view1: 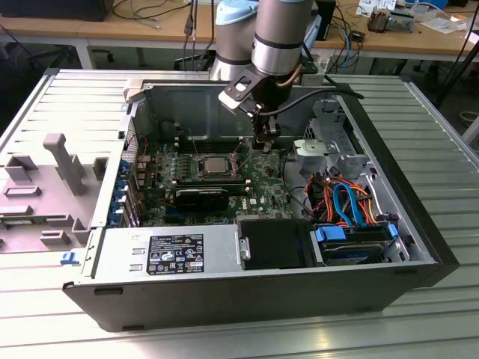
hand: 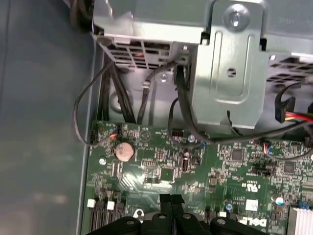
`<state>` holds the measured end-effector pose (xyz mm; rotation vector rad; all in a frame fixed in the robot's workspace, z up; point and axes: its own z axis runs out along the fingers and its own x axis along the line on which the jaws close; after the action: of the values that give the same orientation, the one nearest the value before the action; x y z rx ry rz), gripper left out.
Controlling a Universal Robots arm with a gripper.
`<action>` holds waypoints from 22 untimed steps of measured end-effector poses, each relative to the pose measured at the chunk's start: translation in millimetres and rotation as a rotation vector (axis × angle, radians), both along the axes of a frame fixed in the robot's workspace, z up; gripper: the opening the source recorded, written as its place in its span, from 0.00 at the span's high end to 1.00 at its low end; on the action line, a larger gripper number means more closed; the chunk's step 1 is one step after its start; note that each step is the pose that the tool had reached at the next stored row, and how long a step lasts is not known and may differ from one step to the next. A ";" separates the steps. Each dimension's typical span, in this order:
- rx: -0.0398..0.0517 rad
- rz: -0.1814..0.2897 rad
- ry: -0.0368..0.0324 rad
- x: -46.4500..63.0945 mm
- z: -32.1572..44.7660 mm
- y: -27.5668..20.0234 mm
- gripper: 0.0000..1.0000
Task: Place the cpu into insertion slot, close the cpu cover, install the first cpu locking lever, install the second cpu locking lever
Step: 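Close the cpu cover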
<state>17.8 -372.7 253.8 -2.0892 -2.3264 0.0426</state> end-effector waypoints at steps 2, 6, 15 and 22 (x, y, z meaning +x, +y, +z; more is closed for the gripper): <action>0.0007 0.000 -0.0002 -5.3 -0.1 0.1 0.89; 0.0008 0.000 -0.0006 -18.0 -0.1 0.1 0.89; 0.0008 0.000 -0.0008 -31.7 -0.9 0.1 0.89; 0.0009 0.000 -0.0012 -39.9 -1.1 0.1 0.89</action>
<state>-22.1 -372.6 252.7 -2.0895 -2.3265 0.0402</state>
